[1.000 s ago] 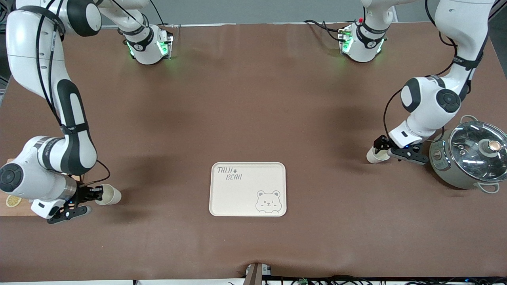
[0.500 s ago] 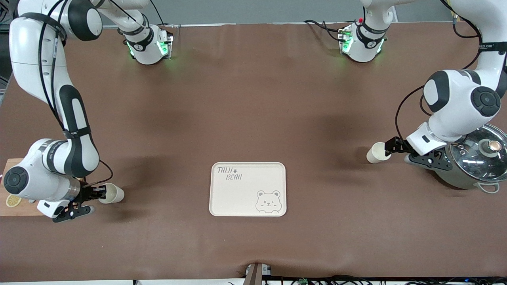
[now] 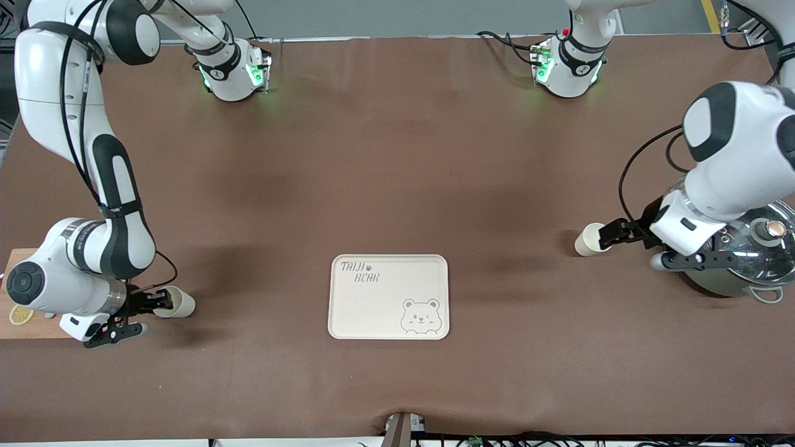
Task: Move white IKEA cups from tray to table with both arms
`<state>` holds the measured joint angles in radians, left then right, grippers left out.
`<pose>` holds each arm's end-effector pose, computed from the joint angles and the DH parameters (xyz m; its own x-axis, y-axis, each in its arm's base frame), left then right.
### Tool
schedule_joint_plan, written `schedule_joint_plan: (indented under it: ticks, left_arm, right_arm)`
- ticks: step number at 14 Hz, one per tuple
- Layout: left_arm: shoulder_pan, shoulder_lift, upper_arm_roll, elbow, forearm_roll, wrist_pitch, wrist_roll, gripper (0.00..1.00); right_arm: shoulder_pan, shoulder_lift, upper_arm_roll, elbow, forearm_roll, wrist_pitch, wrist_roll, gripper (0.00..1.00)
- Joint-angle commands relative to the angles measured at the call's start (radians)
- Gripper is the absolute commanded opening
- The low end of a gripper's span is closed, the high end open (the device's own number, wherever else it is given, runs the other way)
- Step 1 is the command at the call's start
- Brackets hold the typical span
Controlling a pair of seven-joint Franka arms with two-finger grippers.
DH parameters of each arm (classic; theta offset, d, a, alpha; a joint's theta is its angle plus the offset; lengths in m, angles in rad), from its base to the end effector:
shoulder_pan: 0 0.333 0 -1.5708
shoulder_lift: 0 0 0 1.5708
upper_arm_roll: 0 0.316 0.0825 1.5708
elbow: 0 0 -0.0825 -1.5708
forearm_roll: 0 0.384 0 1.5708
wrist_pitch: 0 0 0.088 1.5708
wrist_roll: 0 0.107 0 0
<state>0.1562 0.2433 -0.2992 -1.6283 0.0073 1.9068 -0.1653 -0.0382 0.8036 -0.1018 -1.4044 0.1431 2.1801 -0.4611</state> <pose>0.6333 -0.0742 0.4872 0.9989 0.0312 0.0345 0.0287 -0.9971 0.0707 0.7234 -0.0819 0.2235 0.9643 0.2648 -0.0027 0.2643 -0.9632 -0.0484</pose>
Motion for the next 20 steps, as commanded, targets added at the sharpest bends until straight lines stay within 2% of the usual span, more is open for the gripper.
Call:
schedule_joint_plan:
  ticks: [1,3,7,13,16,17,19,20]
  left_arm:
    - [0.002,0.036,-0.005,0.132,0.037,-0.147,-0.017,1.00]
    - [0.003,0.034,-0.005,0.177,0.037,-0.208,-0.013,1.00]
    - [0.005,0.030,-0.005,0.188,0.036,-0.212,-0.007,1.00]
    - [0.014,0.010,-0.011,0.203,0.034,-0.224,-0.003,1.00]
    - [0.000,0.011,0.005,0.261,0.036,-0.259,0.026,1.00]
    - [-0.047,0.011,0.026,0.262,0.039,-0.261,0.038,1.00]
    - [-0.201,-0.002,0.217,0.262,0.028,-0.270,0.067,1.00]
    - [-0.239,-0.012,0.263,0.262,0.023,-0.287,0.094,1.00]
  right_arm:
    - [-0.023,-0.006,0.021,0.015,0.012,-0.010,-0.008,1.00]
    - [-0.026,-0.026,0.021,0.016,0.012,-0.013,-0.005,1.00]
    - [-0.046,-0.089,0.021,0.016,0.043,-0.068,0.004,1.00]
    - [-0.037,-0.247,0.016,0.010,0.026,-0.249,0.078,1.00]
    - [-0.039,-0.335,0.016,0.009,-0.023,-0.341,0.079,1.00]
    - [-0.039,-0.365,0.016,0.009,-0.025,-0.379,0.082,1.00]
    - [-0.040,-0.415,0.016,0.009,-0.028,-0.442,0.117,1.00]
    - [-0.037,-0.440,0.014,0.009,-0.042,-0.471,0.134,1.00]
